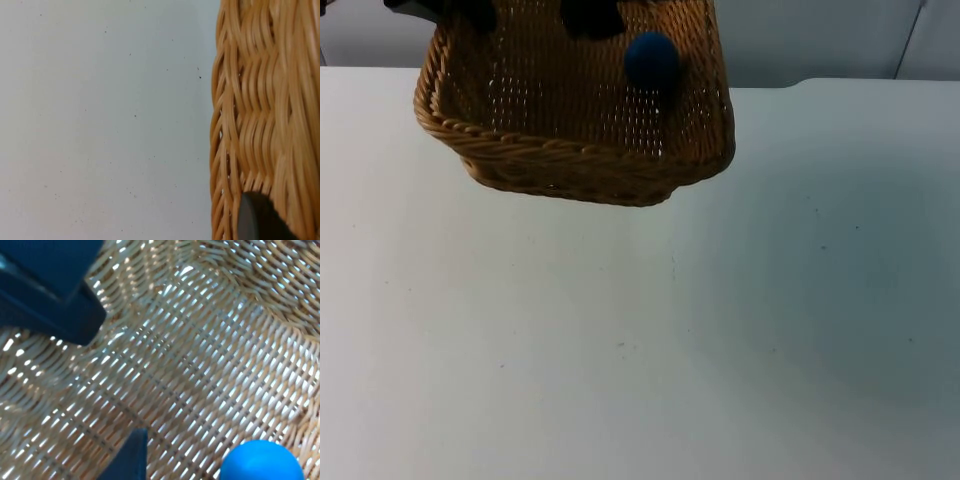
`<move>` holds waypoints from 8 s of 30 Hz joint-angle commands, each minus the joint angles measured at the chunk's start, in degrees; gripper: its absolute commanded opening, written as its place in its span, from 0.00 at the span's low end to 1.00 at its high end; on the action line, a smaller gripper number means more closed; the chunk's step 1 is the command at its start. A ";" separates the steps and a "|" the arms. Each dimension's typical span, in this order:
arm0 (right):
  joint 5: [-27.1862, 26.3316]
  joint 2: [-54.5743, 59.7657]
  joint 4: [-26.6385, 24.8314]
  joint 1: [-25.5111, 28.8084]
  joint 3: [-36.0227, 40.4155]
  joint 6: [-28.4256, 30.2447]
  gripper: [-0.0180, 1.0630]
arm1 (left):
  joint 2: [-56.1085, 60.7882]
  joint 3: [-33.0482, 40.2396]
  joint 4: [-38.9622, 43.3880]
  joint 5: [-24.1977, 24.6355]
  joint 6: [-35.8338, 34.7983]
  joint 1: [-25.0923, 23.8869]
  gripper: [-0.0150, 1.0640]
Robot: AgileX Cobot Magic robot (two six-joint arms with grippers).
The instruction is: Pick up the basket with the left hand and place the ball into the basket with the right hand.
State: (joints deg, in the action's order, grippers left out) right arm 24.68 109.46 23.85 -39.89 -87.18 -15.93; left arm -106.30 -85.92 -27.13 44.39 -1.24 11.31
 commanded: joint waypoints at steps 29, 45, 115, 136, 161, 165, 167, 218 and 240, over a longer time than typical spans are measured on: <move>10.63 -11.65 1.19 -0.22 -0.41 -3.59 0.99 | 0.97 0.00 -1.65 -0.59 0.63 0.27 0.01; 11.85 -20.71 3.38 3.65 -0.20 -3.59 0.99 | 0.97 0.00 -1.52 -0.09 0.86 0.27 0.01; -2.09 -59.97 29.39 36.80 46.57 -34.53 0.99 | 0.97 0.00 -1.17 0.85 2.30 0.27 0.01; -4.97 -60.10 23.58 36.80 46.57 -33.00 0.99 | 0.97 0.00 -1.07 1.32 2.30 0.27 0.01; -6.83 -59.88 57.82 29.39 53.53 -11.30 0.99 | 0.97 0.00 -1.07 0.91 4.02 0.27 0.01; -4.96 -60.02 47.54 30.34 53.10 -40.50 0.99 | 0.97 0.00 -1.07 0.90 4.13 0.27 0.01; -14.82 -59.89 35.87 34.24 55.83 -56.72 0.99 | 0.97 0.00 -1.07 1.19 4.12 0.27 0.01; -12.52 -55.51 38.54 35.37 57.07 -49.59 0.99 | -10.95 17.99 -26.82 -17.51 24.40 0.27 0.01; -12.64 -55.51 39.24 35.37 57.07 -49.59 0.99 | -11.07 16.46 -22.25 -19.10 28.51 0.27 0.24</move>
State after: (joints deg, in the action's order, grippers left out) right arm 12.02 54.23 62.73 -4.29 -29.65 -65.77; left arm -117.66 -68.76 -49.90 25.31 27.01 11.31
